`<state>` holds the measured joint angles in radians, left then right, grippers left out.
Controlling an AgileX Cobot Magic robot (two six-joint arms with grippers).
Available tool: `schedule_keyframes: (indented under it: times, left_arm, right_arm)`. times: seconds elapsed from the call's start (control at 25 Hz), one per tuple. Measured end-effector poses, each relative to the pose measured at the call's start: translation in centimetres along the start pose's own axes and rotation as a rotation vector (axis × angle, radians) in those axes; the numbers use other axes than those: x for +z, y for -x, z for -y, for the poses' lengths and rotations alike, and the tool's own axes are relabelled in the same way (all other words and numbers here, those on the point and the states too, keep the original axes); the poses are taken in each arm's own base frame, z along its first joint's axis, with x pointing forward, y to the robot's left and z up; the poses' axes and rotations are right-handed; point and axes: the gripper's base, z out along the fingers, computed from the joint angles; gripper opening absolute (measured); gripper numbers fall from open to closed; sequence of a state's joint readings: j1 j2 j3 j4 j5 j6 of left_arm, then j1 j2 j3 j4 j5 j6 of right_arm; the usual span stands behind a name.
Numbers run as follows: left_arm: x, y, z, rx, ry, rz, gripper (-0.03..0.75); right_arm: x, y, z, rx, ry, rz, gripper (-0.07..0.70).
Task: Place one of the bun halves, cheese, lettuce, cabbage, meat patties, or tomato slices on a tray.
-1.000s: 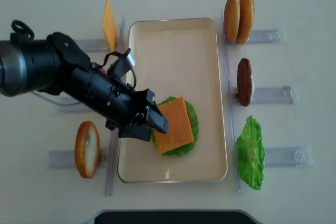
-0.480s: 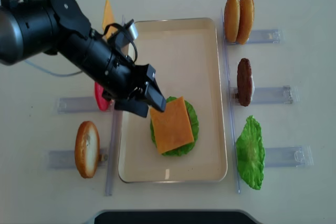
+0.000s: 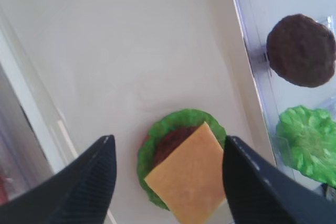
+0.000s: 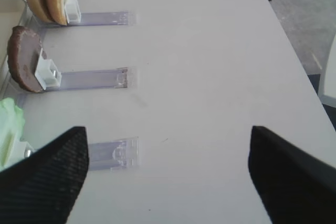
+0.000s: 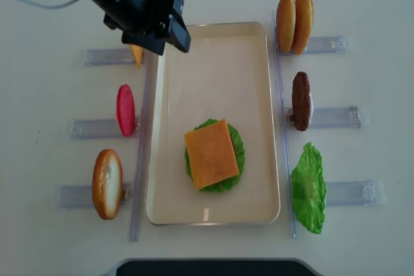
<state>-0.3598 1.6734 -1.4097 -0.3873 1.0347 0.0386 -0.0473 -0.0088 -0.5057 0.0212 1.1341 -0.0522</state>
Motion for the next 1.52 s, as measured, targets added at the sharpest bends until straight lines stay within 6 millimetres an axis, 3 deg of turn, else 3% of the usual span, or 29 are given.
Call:
schedule_keyframes:
  times: [0.24,0.56,0.84,1.0,1.16,1.52]
  left_arm:
    - [-2.0,1.3,-0.8,0.019,0.17,0.046,0.528]
    - [-1.9,1.0,-2.8,0.009,0.373,-0.047,0.544]
    - [-6.0,2.2,-8.7,-0.108,0.545,0.012,0.545]
    - [-7.8,1.9,-12.5,-0.168,0.579,0.016,0.545]
    - [-9.0,1.3,-14.9,-0.201,0.581,0.01,0.545]
    - [-9.2,1.2,-15.3,-0.168,0.562,-0.005,0.545]
  right_arm:
    - [0.0,0.0,0.0,0.0,0.0,0.0,0.587]
    - [0.0,0.0,0.0,0.0,0.0,0.0,0.587]
    - [0.0,0.0,0.0,0.0,0.0,0.0,0.587]
    - [0.0,0.0,0.0,0.0,0.0,0.0,0.587]
    - [0.0,0.0,0.0,0.0,0.0,0.0,0.587]
    - [0.0,0.0,0.0,0.0,0.0,0.0,0.587]
